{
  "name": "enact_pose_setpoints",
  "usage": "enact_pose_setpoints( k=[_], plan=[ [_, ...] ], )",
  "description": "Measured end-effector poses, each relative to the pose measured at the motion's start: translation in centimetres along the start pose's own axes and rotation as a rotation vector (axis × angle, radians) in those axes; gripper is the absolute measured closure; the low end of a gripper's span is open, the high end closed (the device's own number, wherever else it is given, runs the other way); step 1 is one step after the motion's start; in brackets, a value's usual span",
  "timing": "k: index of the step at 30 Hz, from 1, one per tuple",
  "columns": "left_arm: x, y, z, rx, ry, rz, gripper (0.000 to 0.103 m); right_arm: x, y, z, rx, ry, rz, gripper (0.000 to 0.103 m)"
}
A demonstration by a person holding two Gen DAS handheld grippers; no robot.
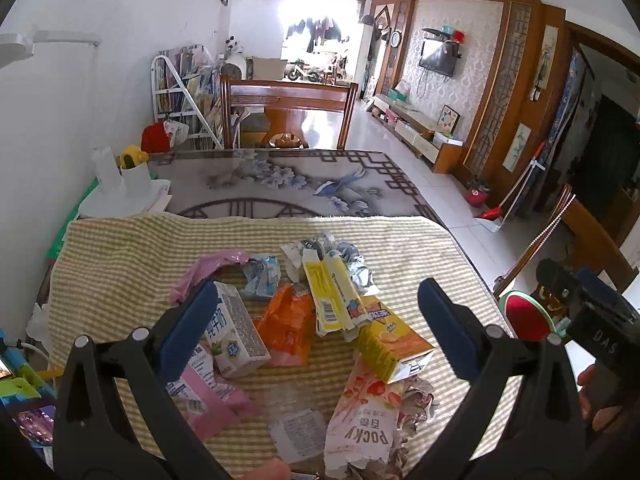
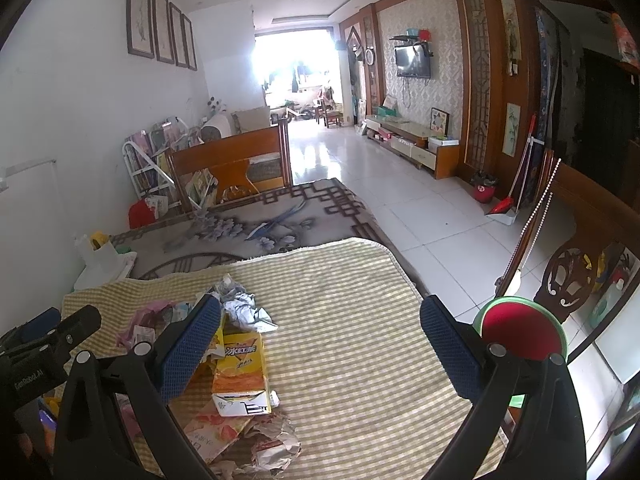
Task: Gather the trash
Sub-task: 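Move both grippers toward the trash pile on the mattress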
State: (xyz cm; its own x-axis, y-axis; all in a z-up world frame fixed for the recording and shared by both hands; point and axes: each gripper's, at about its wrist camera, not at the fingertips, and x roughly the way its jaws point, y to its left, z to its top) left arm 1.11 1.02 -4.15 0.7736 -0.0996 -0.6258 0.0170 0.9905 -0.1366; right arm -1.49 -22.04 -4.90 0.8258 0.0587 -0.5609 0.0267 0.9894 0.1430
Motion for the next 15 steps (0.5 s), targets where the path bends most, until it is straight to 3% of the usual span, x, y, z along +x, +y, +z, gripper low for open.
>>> enact_pose_setpoints(
  k=[15],
  plan=[
    [0.59, 0.29, -0.12, -0.008, 0.029, -0.012, 0.005, 0.51, 0.25, -0.28, -0.007, 0.018, 0.000, 0.007]
  ],
)
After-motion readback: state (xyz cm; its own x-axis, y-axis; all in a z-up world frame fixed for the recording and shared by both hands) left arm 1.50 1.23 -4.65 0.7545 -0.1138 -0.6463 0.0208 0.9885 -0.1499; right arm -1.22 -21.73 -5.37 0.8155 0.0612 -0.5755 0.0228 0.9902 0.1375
